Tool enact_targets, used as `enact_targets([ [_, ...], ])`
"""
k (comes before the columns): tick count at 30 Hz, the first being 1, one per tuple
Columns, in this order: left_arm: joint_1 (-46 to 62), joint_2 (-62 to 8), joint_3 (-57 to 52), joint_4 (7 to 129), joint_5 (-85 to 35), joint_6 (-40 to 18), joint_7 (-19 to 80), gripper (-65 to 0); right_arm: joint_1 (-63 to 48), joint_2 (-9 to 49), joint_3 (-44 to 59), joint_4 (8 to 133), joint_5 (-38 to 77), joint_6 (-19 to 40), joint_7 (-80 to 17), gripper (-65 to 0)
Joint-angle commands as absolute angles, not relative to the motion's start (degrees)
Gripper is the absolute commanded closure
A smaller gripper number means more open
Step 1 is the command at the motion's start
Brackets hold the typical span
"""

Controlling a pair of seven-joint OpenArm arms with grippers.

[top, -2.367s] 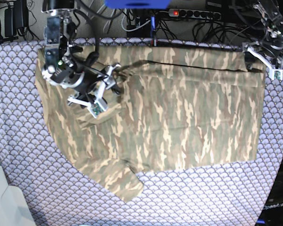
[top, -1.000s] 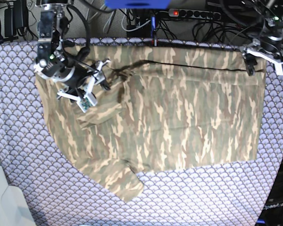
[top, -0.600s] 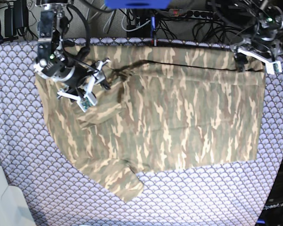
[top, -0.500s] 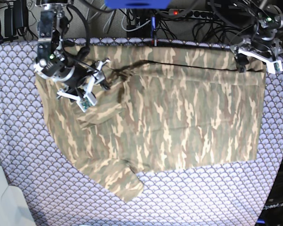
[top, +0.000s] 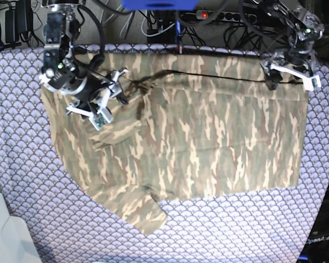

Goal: Fold the T-shirt properly
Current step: 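Move the left gripper inward over the shirt toward the right gripper, then release the fabric and move both grippers out to the shirt's side edges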

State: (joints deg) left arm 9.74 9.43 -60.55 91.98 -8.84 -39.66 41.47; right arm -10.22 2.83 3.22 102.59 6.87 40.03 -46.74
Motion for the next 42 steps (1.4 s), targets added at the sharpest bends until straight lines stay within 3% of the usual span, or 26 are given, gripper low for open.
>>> enact_targets([
  [1, 9.01, 9.0, -60.62, 92.79, -9.8, -39.87, 40.57, -60.4, -9.8, 3.3, 3.3, 103.52, 7.69, 40.0, -45.58, -29.7],
  [12, 4.97, 9.0, -60.62, 92.44, -9.8, -39.87, 40.57, -60.4, -10.59, 3.74, 3.3, 103.43, 7.69, 40.0, -45.67, -29.7],
  [22, -6.11, 9.0, -60.44, 90.24, -9.71, -36.88, 41.01, -60.4, -12.09, 3.91, 3.3, 103.6, 7.69, 40.0, -45.67, -29.7],
  [32, -3.47, 7.87, -60.53, 86.99, -9.89, -36.0, 41.01, -60.4, -13.93, 6.55, 3.38, 104.4, 7.69, 40.0, -45.32, -29.3],
  [37, -1.63, 6.9, -60.62, 92.09, -9.98, -36.18, 43.74, -60.2, -17.19, 6.64, 3.38, 112.13, 7.69, 40.0, -45.58, -23.2],
  [40, -0.66, 6.46, -60.62, 97.36, -11.91, -36.18, 48.92, -53.7, -19.12, 5.93, 2.95, 113.98, 7.69, 40.0, -45.58, -15.8],
  [42, 1.36, 5.93, -60.44, 100.53, -13.85, -36.18, 51.65, -41.4, -20.26, 4.18, 2.42, 113.89, 7.69, 40.0, -45.58, -10.1],
])
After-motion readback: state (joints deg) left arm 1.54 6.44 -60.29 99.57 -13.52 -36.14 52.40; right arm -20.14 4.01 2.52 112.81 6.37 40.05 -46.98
